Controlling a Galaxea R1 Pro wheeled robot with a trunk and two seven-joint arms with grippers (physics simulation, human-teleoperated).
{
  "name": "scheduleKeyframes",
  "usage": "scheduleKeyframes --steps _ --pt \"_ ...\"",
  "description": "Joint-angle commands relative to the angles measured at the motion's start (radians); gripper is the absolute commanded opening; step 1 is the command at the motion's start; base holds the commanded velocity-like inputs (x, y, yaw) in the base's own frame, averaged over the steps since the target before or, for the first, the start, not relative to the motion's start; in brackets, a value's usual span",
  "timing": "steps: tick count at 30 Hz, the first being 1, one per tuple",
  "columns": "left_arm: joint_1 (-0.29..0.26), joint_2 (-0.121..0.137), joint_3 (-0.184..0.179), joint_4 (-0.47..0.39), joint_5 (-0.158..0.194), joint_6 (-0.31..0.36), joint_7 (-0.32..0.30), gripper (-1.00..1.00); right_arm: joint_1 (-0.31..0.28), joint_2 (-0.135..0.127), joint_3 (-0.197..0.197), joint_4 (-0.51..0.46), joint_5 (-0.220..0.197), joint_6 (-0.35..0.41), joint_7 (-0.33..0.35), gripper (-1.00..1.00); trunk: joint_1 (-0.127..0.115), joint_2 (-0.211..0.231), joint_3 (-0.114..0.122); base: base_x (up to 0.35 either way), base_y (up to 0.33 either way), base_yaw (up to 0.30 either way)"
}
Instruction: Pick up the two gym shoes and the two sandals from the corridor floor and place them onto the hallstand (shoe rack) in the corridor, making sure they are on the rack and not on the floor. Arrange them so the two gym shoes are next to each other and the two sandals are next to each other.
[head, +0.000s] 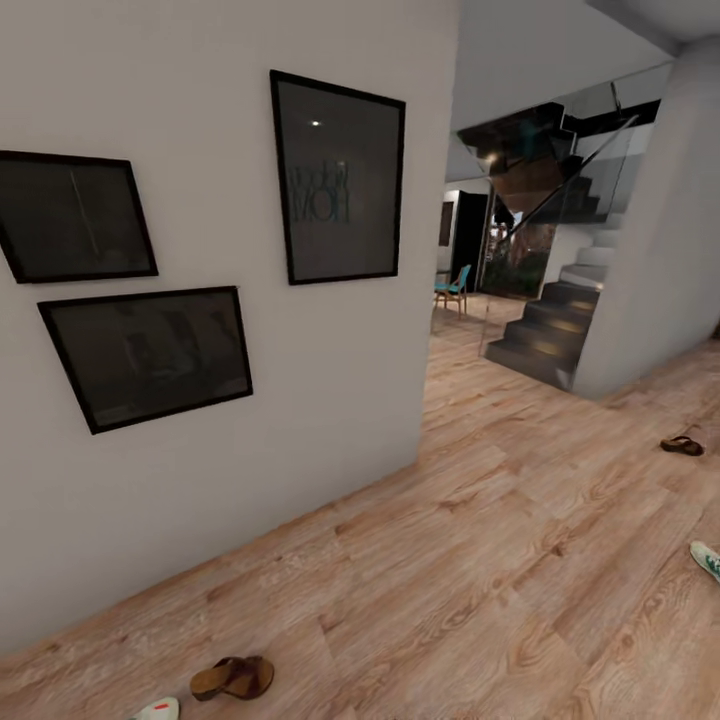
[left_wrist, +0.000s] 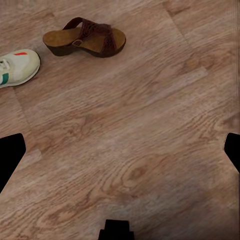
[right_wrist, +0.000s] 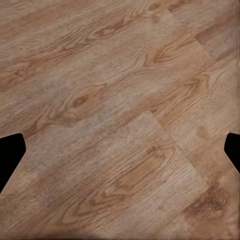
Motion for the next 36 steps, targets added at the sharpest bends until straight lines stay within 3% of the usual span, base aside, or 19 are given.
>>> scheduleKeyframes --steps 1,36 --pt "0.0 0.0 0.002 0.0 0.001 -0.003 -0.001 1.0 -0.001 0.0 -0.001 0.001 -0.001 -0.003 0.001 1.0 0.0 -0.001 -0.002 0.0 0.0 -0.271" --pt "0.0 0.0 0.002 0.0 -0.002 -0.003 -0.001 1.0 -0.001 0.001 -0.001 0.001 -0.001 -0.003 0.0 1.0 0.0 -0.001 -0.024 0.0 0.0 -0.271"
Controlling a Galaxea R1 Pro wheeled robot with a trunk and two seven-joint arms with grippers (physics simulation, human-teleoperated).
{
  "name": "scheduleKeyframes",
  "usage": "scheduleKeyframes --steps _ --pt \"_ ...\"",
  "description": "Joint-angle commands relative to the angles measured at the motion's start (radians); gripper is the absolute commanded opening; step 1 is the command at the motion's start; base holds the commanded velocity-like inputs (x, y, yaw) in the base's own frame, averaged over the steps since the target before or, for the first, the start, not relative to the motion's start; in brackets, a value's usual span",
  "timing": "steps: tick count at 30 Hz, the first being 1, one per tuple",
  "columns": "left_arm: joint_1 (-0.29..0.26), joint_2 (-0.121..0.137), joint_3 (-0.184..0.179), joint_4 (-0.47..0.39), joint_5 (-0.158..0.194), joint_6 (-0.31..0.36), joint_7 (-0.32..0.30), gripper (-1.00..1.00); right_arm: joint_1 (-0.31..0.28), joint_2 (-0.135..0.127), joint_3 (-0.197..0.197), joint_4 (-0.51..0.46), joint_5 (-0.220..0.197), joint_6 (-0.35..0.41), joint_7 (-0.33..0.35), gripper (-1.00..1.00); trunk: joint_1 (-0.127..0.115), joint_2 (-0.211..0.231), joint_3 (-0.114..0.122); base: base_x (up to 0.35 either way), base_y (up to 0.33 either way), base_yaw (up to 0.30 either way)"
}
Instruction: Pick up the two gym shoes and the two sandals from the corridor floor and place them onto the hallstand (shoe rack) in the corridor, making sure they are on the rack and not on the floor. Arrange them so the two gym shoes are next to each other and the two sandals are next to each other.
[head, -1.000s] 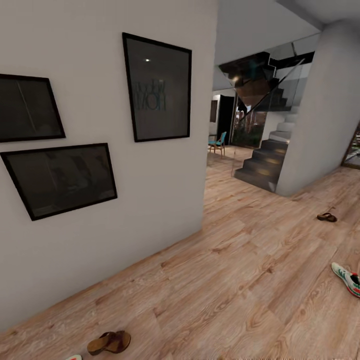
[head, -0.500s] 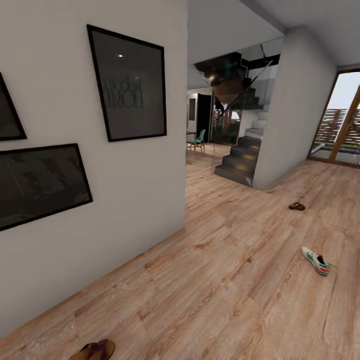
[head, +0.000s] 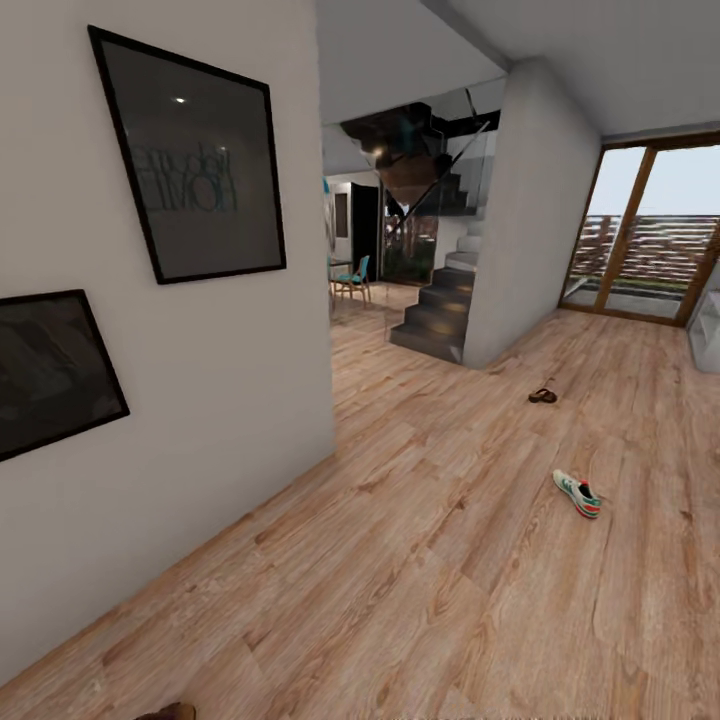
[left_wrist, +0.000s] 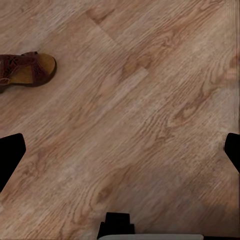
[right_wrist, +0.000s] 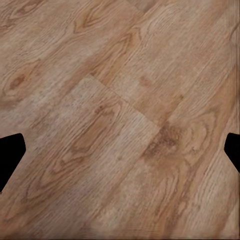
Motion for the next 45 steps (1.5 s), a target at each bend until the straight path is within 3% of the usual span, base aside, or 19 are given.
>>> scheduleKeyframes --steps 1,36,45 --pt "0.0 0.0 0.002 0.0 0.001 -0.003 -0.001 1.0 -0.001 0.0 -0.001 0.001 -0.001 -0.003 0.0 1.0 0.0 0.0 -0.002 0.0 0.0 -0.271" --pt "0.0 0.001 0.002 0.0 0.0 -0.003 -0.001 1.0 -0.001 0.0 -0.001 0.0 -0.001 -0.003 0.001 1.0 0.0 0.0 -0.025 0.0 0.0 -0.27" --pt "0.0 0.001 0.002 0.0 0.0 -0.003 -0.001 1.0 -0.001 0.0 0.0 -0.002 -0.002 -0.003 0.001 1.0 0.0 0.0 -0.03 0.0 0.0 -0.094"
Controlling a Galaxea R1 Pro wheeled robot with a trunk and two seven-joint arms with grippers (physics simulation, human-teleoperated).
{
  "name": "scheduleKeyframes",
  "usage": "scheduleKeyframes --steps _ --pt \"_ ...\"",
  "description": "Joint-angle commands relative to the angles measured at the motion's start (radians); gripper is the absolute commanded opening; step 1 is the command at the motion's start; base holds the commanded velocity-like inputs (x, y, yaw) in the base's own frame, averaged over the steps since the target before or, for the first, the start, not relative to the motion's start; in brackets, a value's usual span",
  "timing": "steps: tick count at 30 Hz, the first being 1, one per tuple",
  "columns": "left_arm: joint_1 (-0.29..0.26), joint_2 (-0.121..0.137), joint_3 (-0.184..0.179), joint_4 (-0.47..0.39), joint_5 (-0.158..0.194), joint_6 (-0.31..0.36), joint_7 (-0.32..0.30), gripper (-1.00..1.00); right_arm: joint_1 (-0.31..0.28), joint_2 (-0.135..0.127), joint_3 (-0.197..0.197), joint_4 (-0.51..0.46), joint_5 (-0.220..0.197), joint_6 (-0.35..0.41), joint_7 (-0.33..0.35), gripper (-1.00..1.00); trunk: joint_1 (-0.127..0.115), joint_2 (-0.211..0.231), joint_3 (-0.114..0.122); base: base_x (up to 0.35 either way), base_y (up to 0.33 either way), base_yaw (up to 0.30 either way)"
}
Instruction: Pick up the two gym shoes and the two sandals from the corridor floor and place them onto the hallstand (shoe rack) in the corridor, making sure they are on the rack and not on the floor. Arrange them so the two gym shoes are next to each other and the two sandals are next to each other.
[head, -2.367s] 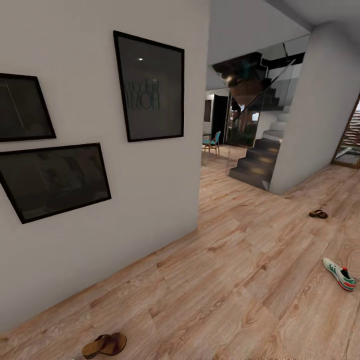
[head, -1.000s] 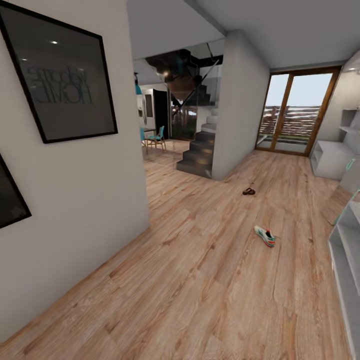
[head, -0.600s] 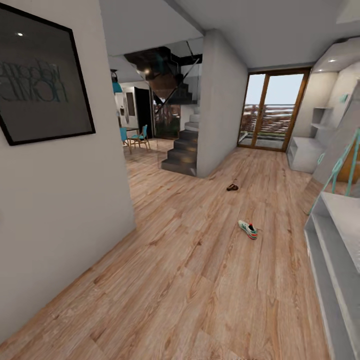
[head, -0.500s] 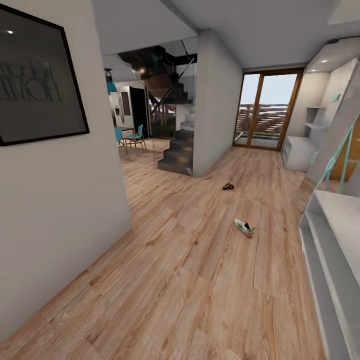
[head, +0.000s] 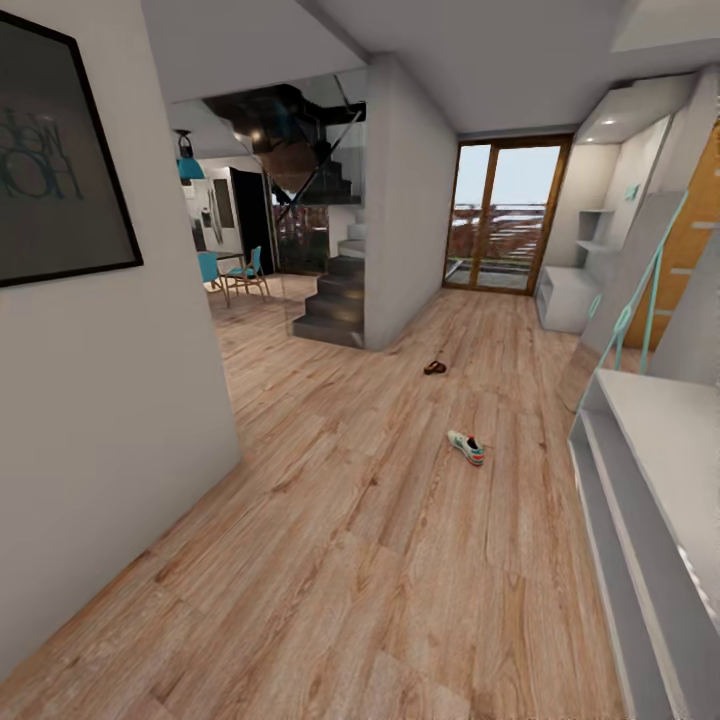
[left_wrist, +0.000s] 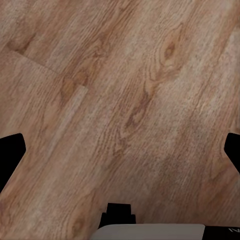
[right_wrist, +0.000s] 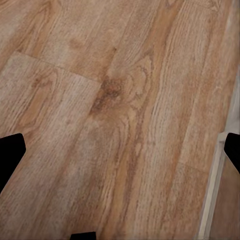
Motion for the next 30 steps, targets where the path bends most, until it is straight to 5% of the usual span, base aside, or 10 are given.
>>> scheduleKeyframes --steps 1,17,30 --pt "0.0 0.0 0.002 0.001 0.001 -0.003 -0.001 1.0 -0.001 0.0 -0.001 0.001 -0.001 -0.003 0.001 1.0 0.0 0.0 -0.001 0.0 0.0 -0.099" --pt "0.0 0.0 0.002 0.001 0.002 -0.003 -0.001 1.0 -0.001 0.0 0.001 0.001 0.001 -0.003 0.003 1.0 0.0 0.0 -0.001 0.016 0.0 -0.029" --pt "0.0 0.0 0.002 0.001 0.001 -0.003 -0.001 1.0 -0.001 0.001 0.001 0.0 0.001 -0.002 0.002 1.0 0.0 0.0 -0.006 0.29 0.0 0.0"
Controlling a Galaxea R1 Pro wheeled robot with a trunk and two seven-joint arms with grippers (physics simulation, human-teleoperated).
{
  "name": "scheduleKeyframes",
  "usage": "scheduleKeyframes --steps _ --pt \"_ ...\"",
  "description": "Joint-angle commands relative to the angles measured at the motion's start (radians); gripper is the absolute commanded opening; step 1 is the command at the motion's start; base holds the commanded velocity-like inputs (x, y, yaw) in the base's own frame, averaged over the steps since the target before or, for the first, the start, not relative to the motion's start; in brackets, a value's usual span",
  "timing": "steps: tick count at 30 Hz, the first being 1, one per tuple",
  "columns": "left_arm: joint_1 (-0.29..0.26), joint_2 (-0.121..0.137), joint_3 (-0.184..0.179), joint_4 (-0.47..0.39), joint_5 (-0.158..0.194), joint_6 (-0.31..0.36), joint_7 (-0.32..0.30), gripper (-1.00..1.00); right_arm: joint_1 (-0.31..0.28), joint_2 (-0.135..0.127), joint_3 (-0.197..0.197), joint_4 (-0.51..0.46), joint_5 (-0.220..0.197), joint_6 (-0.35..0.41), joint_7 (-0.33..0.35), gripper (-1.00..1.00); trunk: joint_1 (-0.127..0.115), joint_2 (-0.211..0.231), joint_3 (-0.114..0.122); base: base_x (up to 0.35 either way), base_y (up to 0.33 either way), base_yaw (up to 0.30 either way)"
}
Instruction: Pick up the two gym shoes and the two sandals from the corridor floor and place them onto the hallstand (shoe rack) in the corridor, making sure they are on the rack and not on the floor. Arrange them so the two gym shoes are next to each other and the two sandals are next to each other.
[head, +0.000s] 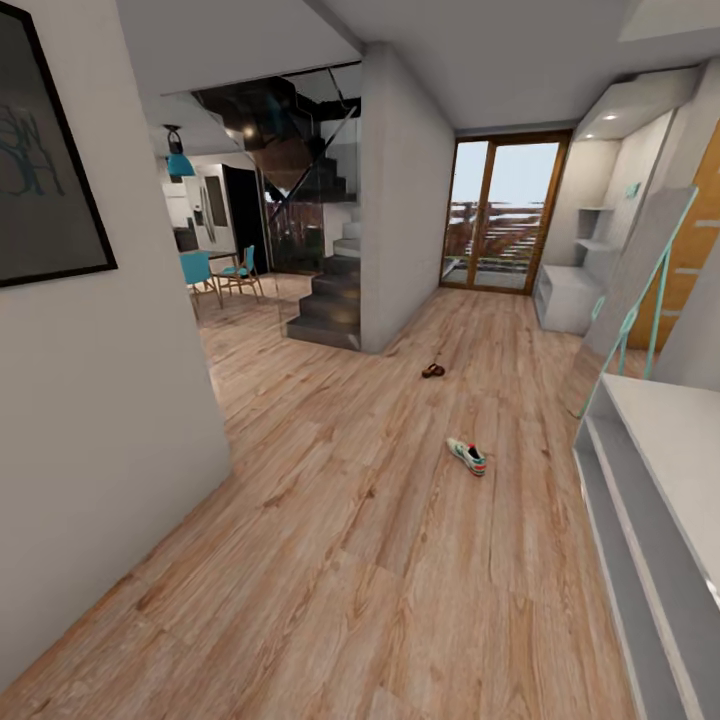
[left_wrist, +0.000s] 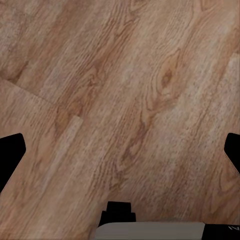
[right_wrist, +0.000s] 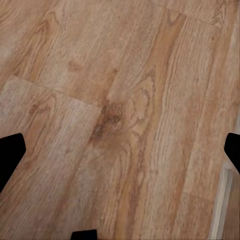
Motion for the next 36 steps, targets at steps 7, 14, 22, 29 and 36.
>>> scheduleKeyframes --steps 7,14,22,29,36 --pt "-0.001 0.0 0.003 0.001 0.001 -0.003 -0.001 1.0 -0.001 0.001 -0.001 0.001 -0.001 -0.003 0.001 1.0 0.001 0.0 -0.011 0.332 0.0 0.0" --pt "-0.001 0.001 0.003 0.001 0.002 -0.003 -0.001 1.0 -0.001 0.002 -0.001 0.001 -0.001 -0.003 0.001 1.0 0.001 0.0 -0.022 0.327 0.0 0.0" --pt "-0.001 0.001 0.003 0.001 0.002 -0.003 -0.001 1.0 -0.001 0.002 -0.001 0.001 -0.001 -0.003 0.001 1.0 0.001 0.0 -0.035 0.317 0.0 0.0" --pt "-0.001 0.001 0.003 0.001 0.002 -0.003 -0.001 1.0 -0.001 0.002 -0.001 0.001 -0.001 -0.003 0.001 1.0 0.001 0.0 -0.046 0.335 0.0 0.0" --pt "-0.001 0.001 0.003 0.001 0.001 -0.003 -0.001 1.0 -0.001 0.002 -0.001 0.001 -0.001 -0.003 0.001 1.0 0.001 0.0 -0.057 0.337 0.0 0.0"
